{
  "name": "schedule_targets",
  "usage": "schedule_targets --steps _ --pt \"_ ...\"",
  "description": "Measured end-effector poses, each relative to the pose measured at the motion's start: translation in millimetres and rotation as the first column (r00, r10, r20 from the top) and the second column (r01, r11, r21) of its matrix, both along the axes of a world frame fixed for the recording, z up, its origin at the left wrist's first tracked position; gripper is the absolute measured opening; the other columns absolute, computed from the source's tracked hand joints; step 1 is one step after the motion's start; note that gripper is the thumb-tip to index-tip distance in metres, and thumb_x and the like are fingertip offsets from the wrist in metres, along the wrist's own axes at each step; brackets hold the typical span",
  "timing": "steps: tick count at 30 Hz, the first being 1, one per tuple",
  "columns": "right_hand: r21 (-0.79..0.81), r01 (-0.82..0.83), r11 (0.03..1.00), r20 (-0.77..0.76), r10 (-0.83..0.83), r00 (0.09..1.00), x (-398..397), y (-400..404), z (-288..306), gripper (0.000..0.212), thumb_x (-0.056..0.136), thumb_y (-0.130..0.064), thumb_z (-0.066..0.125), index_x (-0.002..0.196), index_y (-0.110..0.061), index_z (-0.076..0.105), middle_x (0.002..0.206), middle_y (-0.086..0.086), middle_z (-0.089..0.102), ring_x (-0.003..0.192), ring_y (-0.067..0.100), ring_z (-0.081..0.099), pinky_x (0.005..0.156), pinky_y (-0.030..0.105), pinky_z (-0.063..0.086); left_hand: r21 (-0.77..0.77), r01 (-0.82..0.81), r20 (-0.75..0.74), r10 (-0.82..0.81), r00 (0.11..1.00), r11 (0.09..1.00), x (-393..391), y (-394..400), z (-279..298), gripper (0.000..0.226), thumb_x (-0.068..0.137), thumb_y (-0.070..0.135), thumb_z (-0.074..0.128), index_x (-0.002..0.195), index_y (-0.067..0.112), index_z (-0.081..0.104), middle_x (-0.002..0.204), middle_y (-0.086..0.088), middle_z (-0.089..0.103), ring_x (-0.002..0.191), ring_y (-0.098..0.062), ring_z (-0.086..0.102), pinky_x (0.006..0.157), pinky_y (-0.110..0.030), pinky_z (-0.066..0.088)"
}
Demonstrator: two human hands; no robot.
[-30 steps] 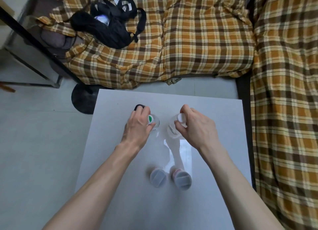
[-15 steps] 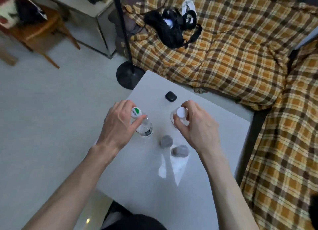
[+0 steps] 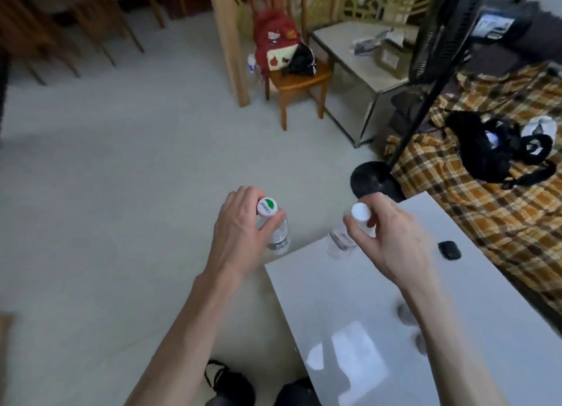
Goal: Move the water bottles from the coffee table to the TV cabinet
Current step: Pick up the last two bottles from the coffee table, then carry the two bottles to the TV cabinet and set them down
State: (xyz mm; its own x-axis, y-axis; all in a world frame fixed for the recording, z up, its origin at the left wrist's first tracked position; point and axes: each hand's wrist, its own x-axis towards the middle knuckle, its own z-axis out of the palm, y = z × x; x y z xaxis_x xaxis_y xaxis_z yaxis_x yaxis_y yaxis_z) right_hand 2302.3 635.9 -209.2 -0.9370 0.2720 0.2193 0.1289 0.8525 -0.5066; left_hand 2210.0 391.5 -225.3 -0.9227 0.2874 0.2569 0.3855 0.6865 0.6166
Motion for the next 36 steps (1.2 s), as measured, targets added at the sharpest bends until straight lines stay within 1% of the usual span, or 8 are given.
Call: schedule_targets --steps 3,8,12,15,22,27,32,36 --pt "0.053 -0.083 0.995 -0.014 0.084 0.996 -38 -61 15 0.021 0.091 -0.048 0.064 0.095 -0.031 0.052 0.079 -0.014 0.055 0.068 0.009 0.053 0.053 0.030 0.042 0.027 -0.091 -0.034 0.092 0.995 0.995 -12 -73 16 0.031 0.094 0.045 0.070 0.091 0.021 0.050 0.091 0.009 0.053 0.089 -0.018 0.048 0.073 -0.031 0.038" --pt "0.098 -0.158 0.982 -0.057 0.164 0.985 -89 -179 35 0.020 0.087 -0.044 0.068 0.092 -0.033 0.052 0.070 -0.015 0.050 0.060 0.013 0.049 0.048 0.019 0.031 0.056 -0.221 -0.068 0.225 0.972 0.974 -14 -197 30 0.030 0.095 0.049 0.067 0.095 0.023 0.052 0.094 0.013 0.054 0.091 -0.016 0.050 0.073 -0.029 0.040" --pt "0.109 -0.274 0.956 -0.057 0.281 0.958 -124 -267 43 0.020 0.089 -0.047 0.065 0.094 -0.033 0.053 0.073 -0.013 0.053 0.061 0.013 0.047 0.048 0.019 0.025 0.068 -0.263 -0.069 0.267 0.961 0.963 -13 -283 33 0.028 0.095 0.048 0.067 0.095 0.024 0.053 0.095 0.013 0.056 0.093 -0.017 0.052 0.074 -0.029 0.042" --pt "0.133 -0.401 0.906 -0.029 0.408 0.912 -150 -346 47 0.020 0.089 -0.047 0.063 0.097 -0.030 0.054 0.080 -0.011 0.058 0.067 0.016 0.049 0.051 0.026 0.031 0.082 -0.339 -0.078 0.345 0.935 0.937 -11 -358 31 0.028 0.095 0.048 0.067 0.095 0.023 0.054 0.095 0.012 0.056 0.092 -0.016 0.052 0.074 -0.028 0.042" --pt "0.150 -0.665 0.732 0.033 0.668 0.743 -190 -500 54 0.021 0.090 -0.047 0.062 0.100 -0.030 0.055 0.086 -0.011 0.061 0.075 0.021 0.060 0.053 0.027 0.031 0.098 -0.584 -0.088 0.591 0.802 0.806 14 -497 24 0.027 0.095 0.047 0.069 0.095 0.025 0.052 0.094 0.013 0.054 0.091 -0.014 0.050 0.074 -0.028 0.042" --pt "0.129 -0.802 0.583 0.040 0.805 0.592 -216 -604 51 0.020 0.090 -0.046 0.063 0.098 -0.030 0.055 0.084 -0.013 0.058 0.072 0.018 0.056 0.055 0.027 0.034 0.093 -0.713 -0.052 0.718 0.694 0.695 27 -576 20 0.028 0.095 0.047 0.068 0.097 0.024 0.054 0.094 0.009 0.055 0.090 -0.018 0.053 0.078 -0.039 0.049" --pt "0.089 -0.890 0.447 0.068 0.889 0.454 -247 -700 44 0.017 0.088 -0.047 0.065 0.095 -0.035 0.054 0.080 -0.017 0.056 0.067 0.005 0.052 0.055 0.016 0.031 0.088 -0.810 -0.009 0.813 0.582 0.580 26 -651 20 0.032 0.092 0.055 0.064 0.098 0.024 0.057 0.093 0.009 0.058 0.087 -0.014 0.053 0.078 -0.040 0.050" --pt "0.024 -0.944 0.328 0.103 0.939 0.329 -275 -776 35 0.017 0.086 -0.049 0.062 0.093 -0.037 0.051 0.082 -0.019 0.057 0.079 -0.006 0.054 0.056 0.018 0.033 0.039 -0.862 -0.014 0.863 0.506 0.506 19 -710 20 0.028 0.093 0.048 0.071 0.099 0.022 0.062 0.092 0.009 0.060 0.085 -0.012 0.053 0.074 -0.037 0.050"
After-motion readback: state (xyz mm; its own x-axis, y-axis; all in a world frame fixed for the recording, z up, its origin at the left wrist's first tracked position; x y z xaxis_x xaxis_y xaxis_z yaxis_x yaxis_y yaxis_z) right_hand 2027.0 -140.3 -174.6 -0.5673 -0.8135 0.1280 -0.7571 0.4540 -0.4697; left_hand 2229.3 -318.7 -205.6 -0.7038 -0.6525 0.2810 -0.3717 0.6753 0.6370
